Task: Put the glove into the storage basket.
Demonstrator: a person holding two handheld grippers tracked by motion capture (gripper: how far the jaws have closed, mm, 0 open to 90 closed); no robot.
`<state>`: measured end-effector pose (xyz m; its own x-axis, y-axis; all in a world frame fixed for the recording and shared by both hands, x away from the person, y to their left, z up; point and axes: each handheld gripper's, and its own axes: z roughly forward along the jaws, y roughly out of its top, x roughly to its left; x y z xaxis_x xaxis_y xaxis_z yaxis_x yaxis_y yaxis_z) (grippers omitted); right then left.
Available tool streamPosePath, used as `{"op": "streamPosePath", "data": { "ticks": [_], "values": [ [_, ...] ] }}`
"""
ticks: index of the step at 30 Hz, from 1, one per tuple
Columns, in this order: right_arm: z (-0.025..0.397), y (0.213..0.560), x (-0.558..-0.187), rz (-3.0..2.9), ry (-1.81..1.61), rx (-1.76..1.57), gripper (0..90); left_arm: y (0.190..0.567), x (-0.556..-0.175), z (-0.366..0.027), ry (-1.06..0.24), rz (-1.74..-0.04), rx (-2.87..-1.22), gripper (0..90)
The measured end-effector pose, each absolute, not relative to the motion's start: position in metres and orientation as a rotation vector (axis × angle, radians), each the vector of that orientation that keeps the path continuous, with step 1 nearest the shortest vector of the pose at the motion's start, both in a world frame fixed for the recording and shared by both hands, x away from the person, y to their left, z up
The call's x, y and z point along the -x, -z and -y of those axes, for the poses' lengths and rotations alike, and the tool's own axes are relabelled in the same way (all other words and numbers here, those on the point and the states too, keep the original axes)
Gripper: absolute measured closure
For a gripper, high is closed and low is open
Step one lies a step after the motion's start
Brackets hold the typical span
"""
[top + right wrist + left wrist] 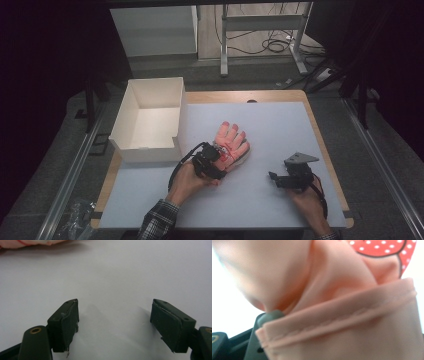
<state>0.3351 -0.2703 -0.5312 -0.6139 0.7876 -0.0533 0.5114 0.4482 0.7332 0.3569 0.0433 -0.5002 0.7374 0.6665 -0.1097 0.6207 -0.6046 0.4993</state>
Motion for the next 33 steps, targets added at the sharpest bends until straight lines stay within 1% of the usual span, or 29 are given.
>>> {"op": "streamPosePath", "data": {
  "ticks": [3, 13, 33],
  "values": [
    [0.270, 0.531, -0.335, -2.317, -0.977, -1.097, 23.3, 0.492, -0.361, -0.044, -0.147, -0.988, -2.411, 41.1],
    [0.270, 0.531, -0.335, -2.316, -0.978, -1.098, 23.2, 0.459, -0.378, -0.050, -0.186, -1.029, -2.359, 40.6],
    [0.270, 0.531, -0.335, -2.315, -0.980, -1.098, 23.2, 0.405, -0.415, -0.051, -0.263, -1.114, -2.342, 39.5]
  ]
}}
